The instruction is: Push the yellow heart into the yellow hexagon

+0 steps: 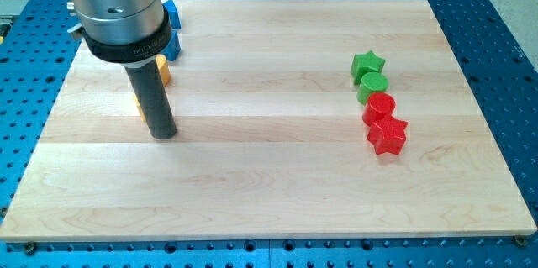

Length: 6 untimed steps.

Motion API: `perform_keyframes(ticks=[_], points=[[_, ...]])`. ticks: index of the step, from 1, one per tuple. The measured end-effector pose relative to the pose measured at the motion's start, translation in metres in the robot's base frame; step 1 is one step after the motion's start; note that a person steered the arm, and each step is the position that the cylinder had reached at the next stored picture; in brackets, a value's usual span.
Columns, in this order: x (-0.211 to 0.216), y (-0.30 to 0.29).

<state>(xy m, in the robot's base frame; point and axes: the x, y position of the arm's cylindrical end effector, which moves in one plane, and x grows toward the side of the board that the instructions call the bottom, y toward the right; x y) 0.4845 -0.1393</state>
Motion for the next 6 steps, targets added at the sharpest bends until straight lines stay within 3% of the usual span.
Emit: perform_keyframes(ticks=[2, 3, 6], points=[[0.008, 0.006], [0.034, 0.044], [0.036, 0.053]])
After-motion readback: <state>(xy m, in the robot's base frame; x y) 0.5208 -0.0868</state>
